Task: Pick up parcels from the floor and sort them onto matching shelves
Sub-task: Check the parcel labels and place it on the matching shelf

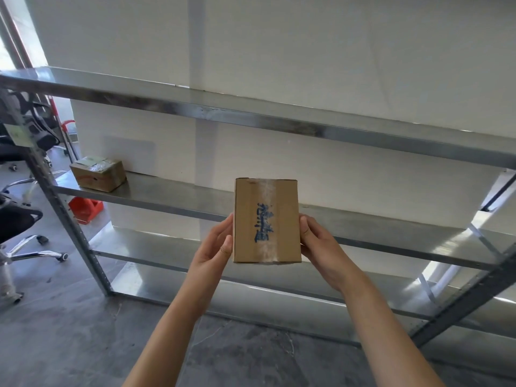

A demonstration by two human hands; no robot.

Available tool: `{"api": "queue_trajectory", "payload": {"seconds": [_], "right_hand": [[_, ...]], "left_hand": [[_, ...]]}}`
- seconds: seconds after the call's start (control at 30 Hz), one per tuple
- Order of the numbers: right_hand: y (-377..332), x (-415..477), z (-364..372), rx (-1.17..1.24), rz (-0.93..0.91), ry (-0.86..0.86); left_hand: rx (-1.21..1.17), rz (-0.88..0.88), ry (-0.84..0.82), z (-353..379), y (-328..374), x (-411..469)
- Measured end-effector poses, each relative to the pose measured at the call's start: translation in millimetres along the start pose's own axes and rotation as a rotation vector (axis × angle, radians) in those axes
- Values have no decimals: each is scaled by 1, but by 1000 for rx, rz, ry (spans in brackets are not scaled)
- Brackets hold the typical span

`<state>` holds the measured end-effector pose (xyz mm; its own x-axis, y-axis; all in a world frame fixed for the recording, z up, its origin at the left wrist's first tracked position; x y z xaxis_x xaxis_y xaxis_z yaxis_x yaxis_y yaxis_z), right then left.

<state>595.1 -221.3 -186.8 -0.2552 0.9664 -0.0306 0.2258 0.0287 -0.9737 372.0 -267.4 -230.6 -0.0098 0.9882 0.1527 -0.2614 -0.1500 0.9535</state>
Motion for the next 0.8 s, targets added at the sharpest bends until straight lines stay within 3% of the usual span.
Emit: {"api": "queue_trajectory", "payload": {"seconds": [0.13, 0.37, 0.8], "right_hand": [[3, 0, 4, -21, -10, 1], [8, -7, 3, -17, -85, -63], [2, -5, 3, 123, -8, 15]], "left_hand": [[-113, -44, 58, 5, 0, 2], [-108, -51, 124, 4, 3, 4], [-27, -6, 9, 12, 1, 5]]}}
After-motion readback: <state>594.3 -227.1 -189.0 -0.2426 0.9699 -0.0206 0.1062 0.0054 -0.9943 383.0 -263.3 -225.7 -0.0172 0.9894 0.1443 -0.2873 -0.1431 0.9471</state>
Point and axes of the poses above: each hand's wrist, its own x-axis towards the middle knuckle, its own z-axis out of the palm, y = z × x, the point moved 2 cm from there along x, towards the middle knuckle, and after that the axes turned 6 degrees about -x, right-handed, at the moved point
